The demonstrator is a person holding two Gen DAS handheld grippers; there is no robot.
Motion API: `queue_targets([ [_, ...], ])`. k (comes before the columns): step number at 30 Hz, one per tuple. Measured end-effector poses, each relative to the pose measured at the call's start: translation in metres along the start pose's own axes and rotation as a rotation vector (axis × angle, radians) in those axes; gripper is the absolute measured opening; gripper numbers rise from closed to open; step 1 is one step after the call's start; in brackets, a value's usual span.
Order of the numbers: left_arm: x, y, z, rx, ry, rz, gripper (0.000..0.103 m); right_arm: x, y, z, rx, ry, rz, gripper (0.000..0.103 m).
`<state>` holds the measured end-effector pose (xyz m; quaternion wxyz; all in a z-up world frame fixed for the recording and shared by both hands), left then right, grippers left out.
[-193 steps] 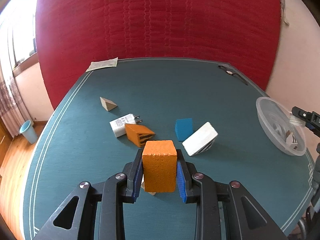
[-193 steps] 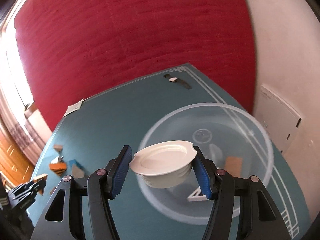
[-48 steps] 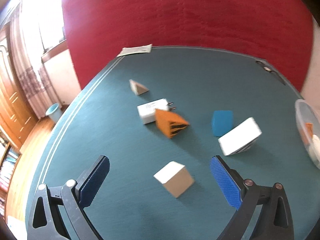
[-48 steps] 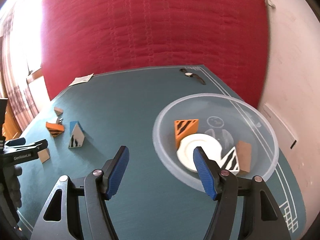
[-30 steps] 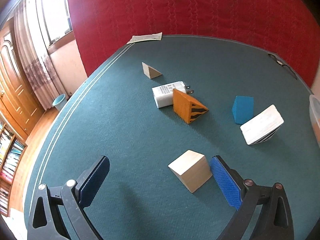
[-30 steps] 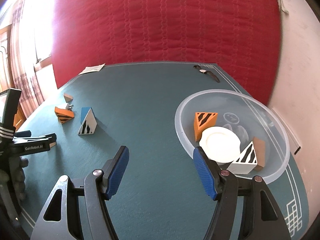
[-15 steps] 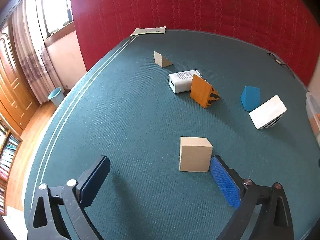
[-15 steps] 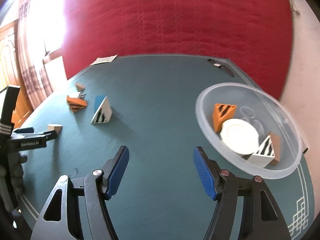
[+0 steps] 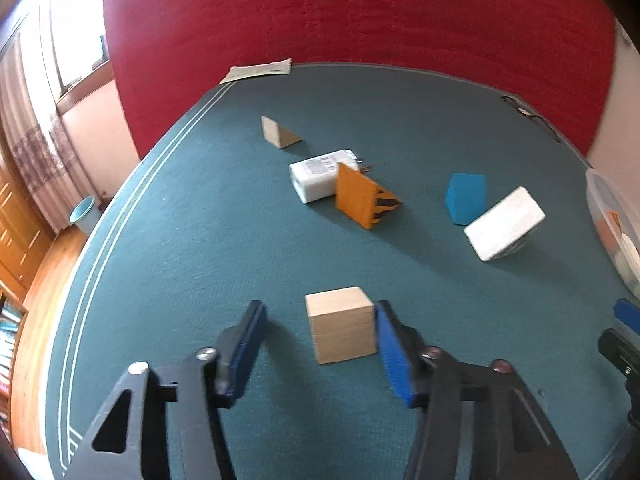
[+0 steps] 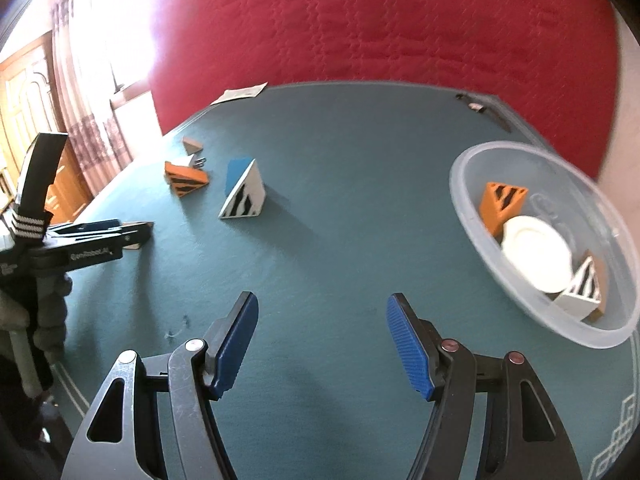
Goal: Organize rigid objects
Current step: 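Lower the left gripper onto the beige wooden cube and close it, then close the right gripper on the white rectangular block while the left holds the beige cube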
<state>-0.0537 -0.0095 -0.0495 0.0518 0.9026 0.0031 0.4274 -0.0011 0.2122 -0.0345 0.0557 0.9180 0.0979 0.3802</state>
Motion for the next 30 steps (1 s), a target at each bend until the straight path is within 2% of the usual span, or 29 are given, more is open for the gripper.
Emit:
queue_targets([
  [2, 0.001, -0.003, 0.000, -0.004, -0.005, 0.013, 0.044, -0.004, 0.002, -0.001, -0.015, 0.018, -0.027, 0.068],
  [6, 0.001, -0.007, -0.001, -0.008, -0.010, 0.034, 0.035, -0.012, 0.007, -0.006, -0.040, 0.044, -0.065, 0.068],
  [14, 0.004, -0.004, -0.002, -0.007, -0.017, 0.035, 0.035, -0.027, 0.017, -0.031, -0.052, 0.026, -0.064, 0.068],
  [23, 0.011, -0.003, 0.000, -0.022, -0.040, 0.036, 0.034, -0.058, 0.023, -0.086, -0.107, 0.004, -0.045, 0.068],
  [26, 0.011, -0.003, 0.002, -0.022, -0.041, 0.040, 0.034, -0.066, 0.026, -0.097, -0.163, 0.032, -0.116, 0.068],
  [30, 0.009, -0.003, 0.005, -0.020, -0.031, 0.043, 0.034, -0.077, 0.040, -0.100, -0.177, 0.078, -0.239, 0.068],
])
Point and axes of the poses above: each gripper's, at about its wrist camera, not at the fingertips, and x roughly against the way its jaws point, y to its left, z to its underside, the point moved 8 cm from there along -x, roughly the way its jaws point, and after that the axes turned 6 degrees about -x, right-handed, at the moved point
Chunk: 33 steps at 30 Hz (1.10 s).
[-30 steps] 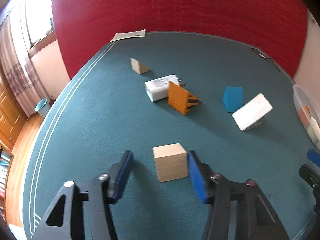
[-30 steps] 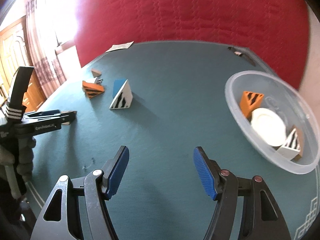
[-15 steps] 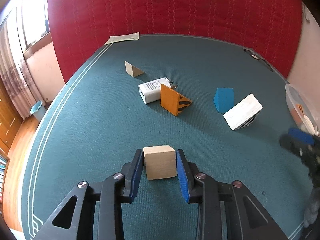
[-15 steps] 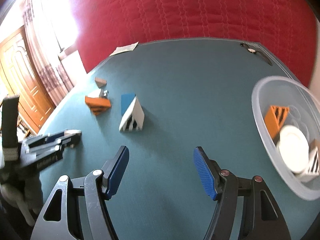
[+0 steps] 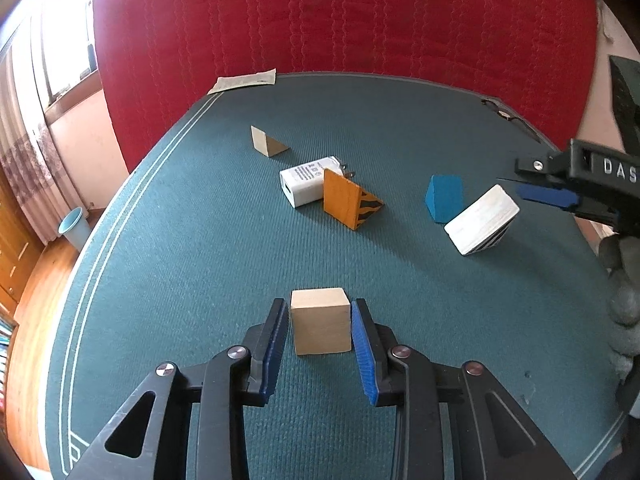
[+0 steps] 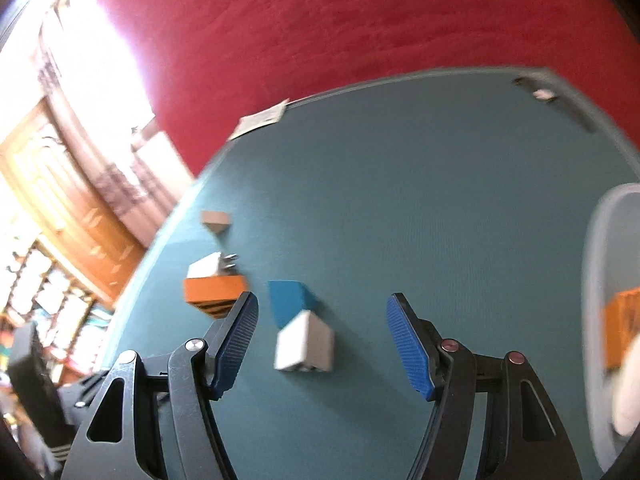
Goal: Organize rigid objects
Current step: 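Close the right gripper on the white rectangular block while the left holds the beige cube, then carry the white block and the beige cube toward the clear lid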
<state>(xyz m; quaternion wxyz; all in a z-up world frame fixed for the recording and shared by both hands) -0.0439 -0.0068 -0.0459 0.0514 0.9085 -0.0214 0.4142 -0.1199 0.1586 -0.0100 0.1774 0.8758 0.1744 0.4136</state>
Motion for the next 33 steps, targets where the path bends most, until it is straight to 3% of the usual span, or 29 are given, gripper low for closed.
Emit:
queue_targets([
  [2, 0.000, -0.001, 0.002, -0.001, 0.007, -0.001, 0.034, -0.013, 0.007, 0.003, -0.022, 0.070, -0.095, 0.068],
  [6, 0.001, -0.002, 0.004, -0.001, 0.010, -0.003, 0.034, -0.026, 0.015, 0.003, -0.023, 0.108, -0.165, 0.068],
  [14, 0.000, 0.007, 0.003, 0.033, 0.010, -0.030, 0.034, -0.033, 0.033, 0.027, 0.099, 0.194, -0.227, 0.068],
  [21, 0.001, 0.015, 0.004, 0.050, 0.009, -0.053, 0.034, -0.015, 0.044, 0.072, 0.247, 0.235, -0.203, 0.068],
  [24, 0.000, 0.014, 0.004, 0.042, 0.006, -0.053, 0.034, -0.010, 0.047, 0.079, 0.293, 0.201, -0.147, 0.068],
  [27, -0.001, 0.015, 0.003, 0.041, 0.006, -0.049, 0.034, -0.014, 0.049, 0.077, 0.365, 0.128, -0.027, 0.066],
  [29, -0.002, 0.016, 0.003, 0.044, 0.006, -0.046, 0.034, -0.020, 0.050, 0.075, 0.407, 0.100, 0.051, 0.058],
  [33, -0.004, 0.018, 0.002, 0.052, 0.007, -0.040, 0.034, -0.026, 0.051, 0.074, 0.437, 0.075, 0.106, 0.046],
])
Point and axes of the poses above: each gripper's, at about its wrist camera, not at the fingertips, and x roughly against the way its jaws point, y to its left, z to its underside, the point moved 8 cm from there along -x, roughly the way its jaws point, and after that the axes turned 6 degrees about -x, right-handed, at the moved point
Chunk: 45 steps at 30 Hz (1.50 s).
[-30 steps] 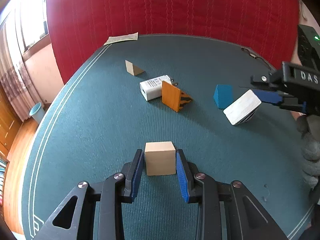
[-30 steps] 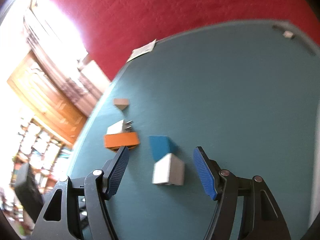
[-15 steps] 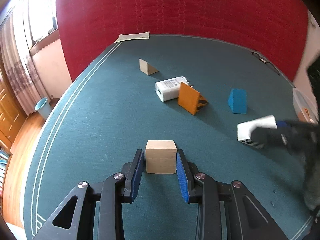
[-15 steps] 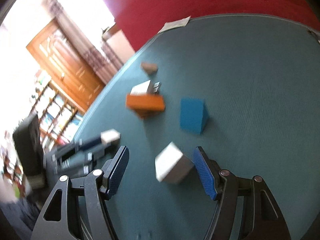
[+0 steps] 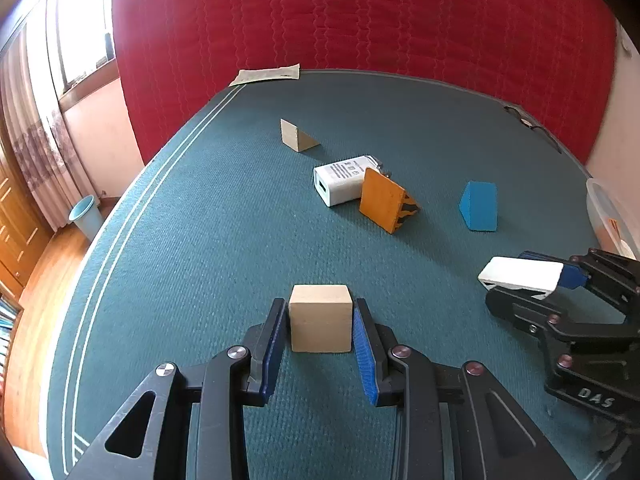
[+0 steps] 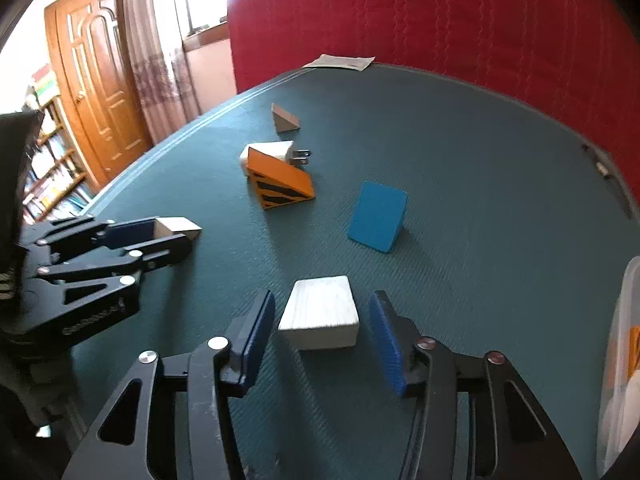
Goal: Organize rigid objects
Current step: 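Carry the white block and the beige cube toward the clear lid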
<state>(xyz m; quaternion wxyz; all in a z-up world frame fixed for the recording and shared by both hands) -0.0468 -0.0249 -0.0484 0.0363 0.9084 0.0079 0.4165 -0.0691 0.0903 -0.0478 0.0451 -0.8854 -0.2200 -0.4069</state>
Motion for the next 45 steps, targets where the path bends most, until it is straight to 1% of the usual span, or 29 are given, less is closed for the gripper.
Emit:
queue_targets([
  [2, -0.001, 0.001, -0.001, 0.005, 0.001, 0.004, 0.034, 0.000, 0.001, 0.000, 0.015, -0.005, 0.024, 0.036],
  [4, -0.001, 0.002, -0.001, 0.009, 0.001, 0.006, 0.034, 0.002, 0.000, 0.000, 0.018, -0.007, 0.036, 0.031],
  [12, -0.001, 0.002, -0.002, 0.000, -0.001, 0.008, 0.034, 0.013, -0.005, 0.009, -0.007, -0.019, 0.037, 0.031],
  [14, -0.001, 0.002, -0.002, -0.001, -0.003, 0.009, 0.032, 0.018, -0.005, 0.011, -0.011, -0.026, 0.031, 0.031],
  [18, 0.000, 0.002, -0.002, 0.011, -0.007, 0.030, 0.032, 0.026, -0.007, 0.012, -0.029, -0.043, 0.017, 0.031],
  [24, 0.005, -0.006, -0.005, -0.009, -0.024, 0.035, 0.032, 0.042, -0.013, 0.018, -0.069, -0.066, 0.006, 0.031],
  [28, 0.010, -0.012, -0.007, -0.025, -0.039, 0.043, 0.032, 0.055, -0.022, 0.020, -0.091, -0.086, 0.013, 0.031],
  [33, 0.016, -0.020, -0.009, -0.037, -0.050, 0.055, 0.032, 0.072, -0.040, 0.018, -0.133, -0.121, 0.039, 0.031],
  [41, 0.021, -0.034, -0.013, -0.062, -0.060, 0.074, 0.032, 0.097, -0.087, 0.027, -0.234, -0.159, 0.114, 0.031],
  [45, 0.022, -0.042, -0.013, -0.072, -0.061, 0.079, 0.032, 0.110, -0.109, 0.031, -0.283, -0.176, 0.127, 0.031],
])
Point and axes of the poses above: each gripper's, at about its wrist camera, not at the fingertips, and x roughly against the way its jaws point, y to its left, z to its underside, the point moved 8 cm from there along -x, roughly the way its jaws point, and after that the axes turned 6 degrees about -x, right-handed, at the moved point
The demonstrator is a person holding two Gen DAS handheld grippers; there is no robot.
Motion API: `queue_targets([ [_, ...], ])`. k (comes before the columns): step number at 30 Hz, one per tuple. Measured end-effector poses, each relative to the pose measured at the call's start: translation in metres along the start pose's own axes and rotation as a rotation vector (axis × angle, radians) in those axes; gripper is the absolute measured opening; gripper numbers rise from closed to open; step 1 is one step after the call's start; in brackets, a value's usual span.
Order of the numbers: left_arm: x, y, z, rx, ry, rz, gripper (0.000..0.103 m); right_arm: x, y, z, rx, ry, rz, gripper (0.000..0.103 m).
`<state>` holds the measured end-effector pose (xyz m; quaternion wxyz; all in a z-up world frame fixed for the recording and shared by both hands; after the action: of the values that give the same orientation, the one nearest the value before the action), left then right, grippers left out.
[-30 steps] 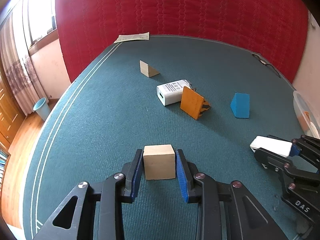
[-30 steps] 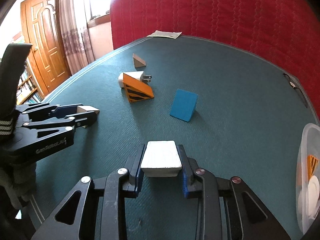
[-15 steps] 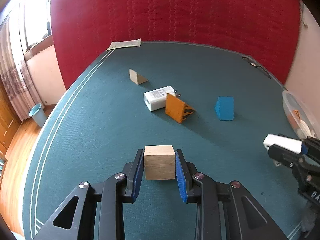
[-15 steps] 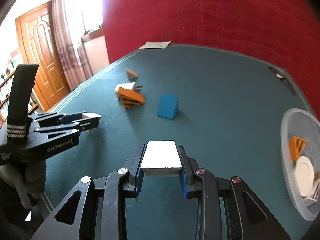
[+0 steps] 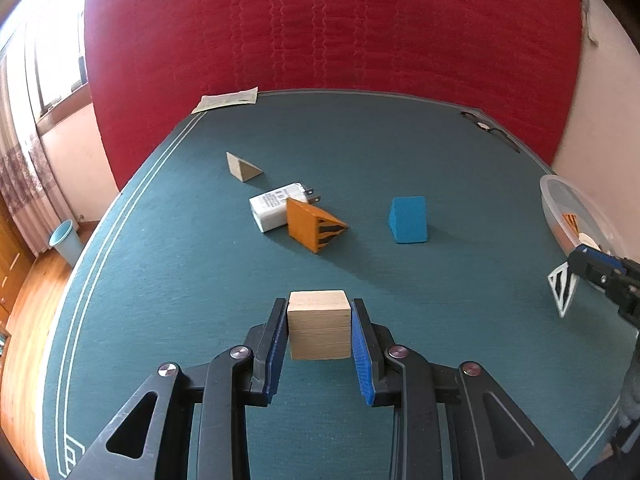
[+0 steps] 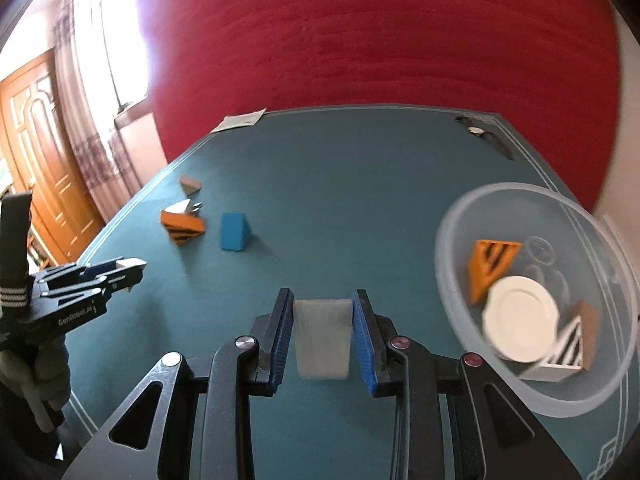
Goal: Organize rigid objects
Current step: 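Carry the white block and the beige cube toward the clear lid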
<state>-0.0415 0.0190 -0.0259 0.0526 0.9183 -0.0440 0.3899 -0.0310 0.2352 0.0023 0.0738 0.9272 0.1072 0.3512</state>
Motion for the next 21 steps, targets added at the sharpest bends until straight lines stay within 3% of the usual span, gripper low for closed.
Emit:
queue_targets([
  [8, 0.004, -0.014, -0.005, -0.017, -0.013, 0.020, 0.032, 0.026, -0.031, -0.019, -0.056, -0.076, 0.043, 0.031],
  [21, 0.006, -0.039, -0.012, -0.046, -0.021, 0.048, 0.032, 0.054, -0.107, -0.034, -0.206, -0.146, 0.189, 0.031],
])
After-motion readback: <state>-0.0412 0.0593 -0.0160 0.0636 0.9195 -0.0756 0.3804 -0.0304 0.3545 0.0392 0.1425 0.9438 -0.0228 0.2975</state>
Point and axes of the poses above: each gripper's, at about its wrist camera, not at the fingertips, and x roughly against the way its jaws point, y to its left, z to its underside, the point moved 8 cm from there along -x, roughly the way its jaws point, and after that the axes turned 6 degrees about -x, right-handed, at the moved point
